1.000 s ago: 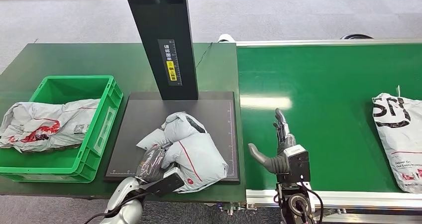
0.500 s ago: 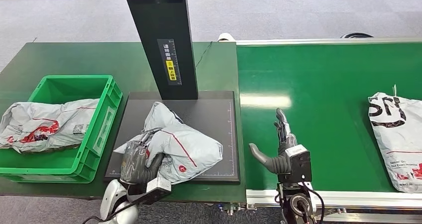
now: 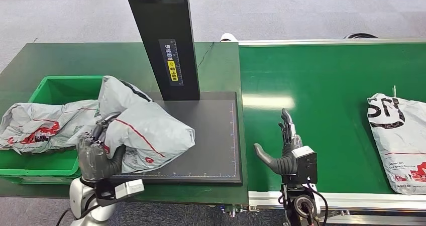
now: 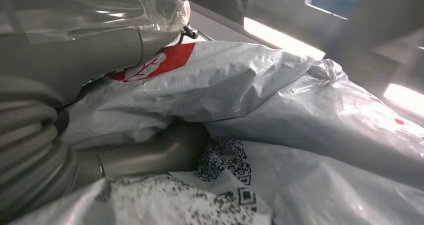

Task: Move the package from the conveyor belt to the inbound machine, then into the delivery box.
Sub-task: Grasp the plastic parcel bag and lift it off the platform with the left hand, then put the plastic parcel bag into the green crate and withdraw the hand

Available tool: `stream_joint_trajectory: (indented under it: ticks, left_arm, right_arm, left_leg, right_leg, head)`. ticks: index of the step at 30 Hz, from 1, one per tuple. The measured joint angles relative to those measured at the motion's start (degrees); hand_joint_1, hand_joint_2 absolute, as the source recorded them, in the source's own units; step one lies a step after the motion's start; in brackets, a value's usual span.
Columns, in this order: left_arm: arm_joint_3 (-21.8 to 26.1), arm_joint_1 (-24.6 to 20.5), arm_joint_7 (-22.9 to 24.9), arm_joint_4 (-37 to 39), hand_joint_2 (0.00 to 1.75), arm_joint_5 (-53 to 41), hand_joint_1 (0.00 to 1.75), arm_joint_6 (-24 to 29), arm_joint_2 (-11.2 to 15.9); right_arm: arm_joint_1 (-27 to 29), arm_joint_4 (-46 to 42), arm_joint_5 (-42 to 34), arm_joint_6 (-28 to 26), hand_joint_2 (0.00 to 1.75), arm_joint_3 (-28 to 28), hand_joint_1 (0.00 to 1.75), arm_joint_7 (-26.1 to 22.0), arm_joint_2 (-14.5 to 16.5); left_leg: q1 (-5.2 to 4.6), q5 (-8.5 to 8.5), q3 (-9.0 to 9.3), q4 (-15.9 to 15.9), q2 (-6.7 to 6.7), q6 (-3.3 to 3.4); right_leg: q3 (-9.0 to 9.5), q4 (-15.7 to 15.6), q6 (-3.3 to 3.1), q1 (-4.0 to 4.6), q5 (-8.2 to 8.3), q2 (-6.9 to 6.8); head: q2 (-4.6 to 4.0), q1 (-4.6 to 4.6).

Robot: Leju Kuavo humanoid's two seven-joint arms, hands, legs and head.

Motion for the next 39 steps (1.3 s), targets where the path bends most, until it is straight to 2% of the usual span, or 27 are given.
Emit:
stream_joint_trajectory:
  ticks: [5,7,12,16,19,22,26,31,39]
  left_arm:
    - [4.60,-4.32,9.46,6.12,1.75,0.12,1.75,0.00,1.75]
    - [6.72,-6.28,11.37,9.26,1.75,-1.29,1.75,0.00,2.36]
    - [16.18,-11.75,8.78,15.79,1.75,-2.81,1.75,0.01,2.33]
    - [21.35,-14.28,8.04,18.81,1.75,-3.48,1.75,0.00,2.19]
    - [26.18,-16.19,6.17,20.13,1.75,-6.60,1.75,0.00,1.76]
    - [33.61,-19.00,1.70,20.84,1.75,-10.13,1.75,0.01,1.31]
    - [41.30,-21.13,-1.06,19.56,1.75,-8.51,1.75,0.02,1.13]
    - [44.76,-21.67,-1.40,18.72,1.75,-8.07,1.75,0.02,1.13]
    - [46.40,-22.21,-1.66,18.67,1.75,-8.07,1.75,0.02,1.13]
  right_arm:
    - [0.71,-0.04,0.04,-0.50,1.75,0.01,0.00,-0.08,0.11]
    - [1.03,-0.11,0.07,-0.53,1.75,0.01,0.00,-0.08,0.13]
    - [1.44,-0.15,0.12,-0.58,1.75,0.00,0.00,-0.08,0.13]
    - [1.56,-0.15,0.13,-0.71,1.75,0.01,0.00,-0.07,0.13]
    - [1.86,-0.24,0.13,-1.08,1.75,-0.01,0.00,-0.03,0.13]
    - [2.65,-0.63,0.12,-1.38,1.75,-0.02,0.00,0.01,0.21]
    - [3.39,-0.90,0.11,-1.77,1.75,0.00,0.00,0.01,0.40]
    - [3.53,-0.98,0.10,-1.80,1.75,0.01,0.00,0.01,0.54]
    - [3.66,-1.11,0.10,-1.80,1.75,0.01,0.00,0.01,0.59]
  left_leg:
    - [0.01,0.01,0.00,0.00,0.01,-0.01]
    - [0.01,0.02,0.00,0.00,0.04,-0.02]
    - [0.01,0.02,0.00,0.00,0.08,-0.02]
    - [0.01,0.02,-0.04,0.01,0.07,-0.02]
    - [0.01,0.02,-0.05,0.01,0.09,-0.02]
    - [0.02,0.02,-0.05,0.01,0.13,-0.02]
    - [0.03,0.02,-0.03,0.01,0.14,-0.02]
    - [0.03,0.02,-0.05,0.01,0.12,-0.02]
    - [0.02,0.02,-0.05,0.03,0.12,-0.02]
  right_leg:
    - [0.01,0.01,-0.01,0.01,0.01,0.01]
    - [0.00,0.02,-0.01,0.02,0.02,0.05]
    - [-0.03,0.03,-0.01,0.03,0.02,0.11]
    - [-0.06,0.03,-0.01,0.02,0.02,0.11]
    - [-0.07,0.03,-0.01,0.02,0.02,0.12]
    - [-0.08,0.03,-0.01,0.03,0.02,0.16]
    - [-0.09,0.03,-0.02,0.05,0.02,0.20]
    - [-0.08,0.03,-0.02,0.05,0.01,0.19]
    - [-0.07,0.03,-0.01,0.04,0.02,0.19]
  head:
    - [0.00,-0.01]
    - [0.00,0.00]
    - [0.00,0.00]
    - [0.00,0.02]
    - [0.00,0.01]
    - [0.00,0.01]
    - [0.00,0.00]
    - [0.00,0.02]
    - [0.00,0.01]
